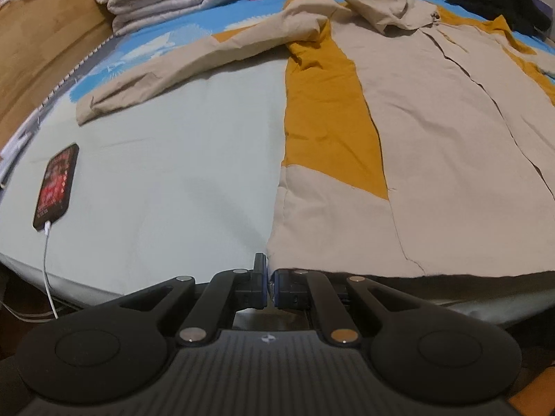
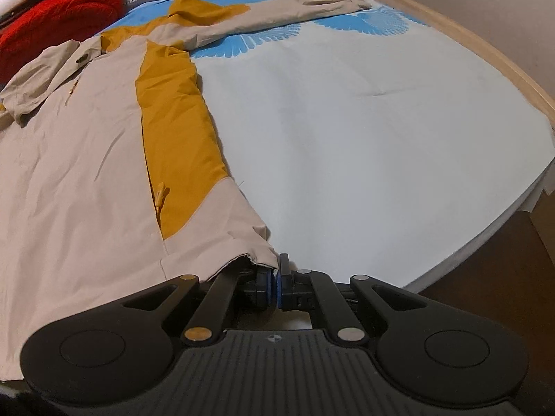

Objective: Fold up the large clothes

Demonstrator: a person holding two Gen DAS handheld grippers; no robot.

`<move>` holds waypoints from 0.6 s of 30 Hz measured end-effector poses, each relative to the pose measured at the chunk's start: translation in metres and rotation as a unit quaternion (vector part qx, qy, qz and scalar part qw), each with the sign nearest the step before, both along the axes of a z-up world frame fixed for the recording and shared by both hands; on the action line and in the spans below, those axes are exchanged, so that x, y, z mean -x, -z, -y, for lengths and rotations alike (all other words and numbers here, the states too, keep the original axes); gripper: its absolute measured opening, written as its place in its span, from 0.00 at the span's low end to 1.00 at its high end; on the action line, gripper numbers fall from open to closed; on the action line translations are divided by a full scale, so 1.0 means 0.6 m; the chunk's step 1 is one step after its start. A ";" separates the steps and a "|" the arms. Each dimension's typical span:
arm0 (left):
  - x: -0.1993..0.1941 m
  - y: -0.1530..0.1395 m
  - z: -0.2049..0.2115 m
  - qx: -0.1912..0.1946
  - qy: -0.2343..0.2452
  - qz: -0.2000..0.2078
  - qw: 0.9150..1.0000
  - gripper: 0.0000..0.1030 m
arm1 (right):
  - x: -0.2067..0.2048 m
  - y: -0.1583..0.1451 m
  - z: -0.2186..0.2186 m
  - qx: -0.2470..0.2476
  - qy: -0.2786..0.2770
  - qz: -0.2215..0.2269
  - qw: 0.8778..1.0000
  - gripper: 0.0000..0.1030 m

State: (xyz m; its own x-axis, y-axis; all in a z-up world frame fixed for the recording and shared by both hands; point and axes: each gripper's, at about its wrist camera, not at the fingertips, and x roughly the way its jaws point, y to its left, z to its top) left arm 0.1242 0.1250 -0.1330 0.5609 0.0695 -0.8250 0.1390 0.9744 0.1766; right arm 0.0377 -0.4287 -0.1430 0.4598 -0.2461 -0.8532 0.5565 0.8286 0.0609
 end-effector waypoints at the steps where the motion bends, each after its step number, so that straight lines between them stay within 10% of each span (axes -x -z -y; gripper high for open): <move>1: -0.004 0.001 0.001 -0.004 -0.004 -0.004 1.000 0.13 | -0.001 0.003 -0.003 -0.001 -0.002 -0.005 1.000 0.02; 4: 0.004 -0.023 -0.008 -0.004 -0.030 0.019 0.999 0.78 | -0.004 -0.004 -0.006 0.007 0.003 -0.037 0.999 0.36; 6: 0.031 -0.062 -0.025 0.041 -0.032 0.042 0.998 1.00 | 0.018 -0.035 -0.011 0.017 0.004 -0.030 0.999 0.60; 13: 0.032 -0.187 -0.069 0.097 -0.062 0.179 0.977 1.00 | 0.068 -0.173 -0.044 0.074 -0.024 0.083 0.994 0.71; 18: -0.127 -0.198 -0.128 0.188 -0.201 0.210 0.938 1.00 | -0.011 -0.248 -0.101 0.080 -0.049 0.183 0.979 0.72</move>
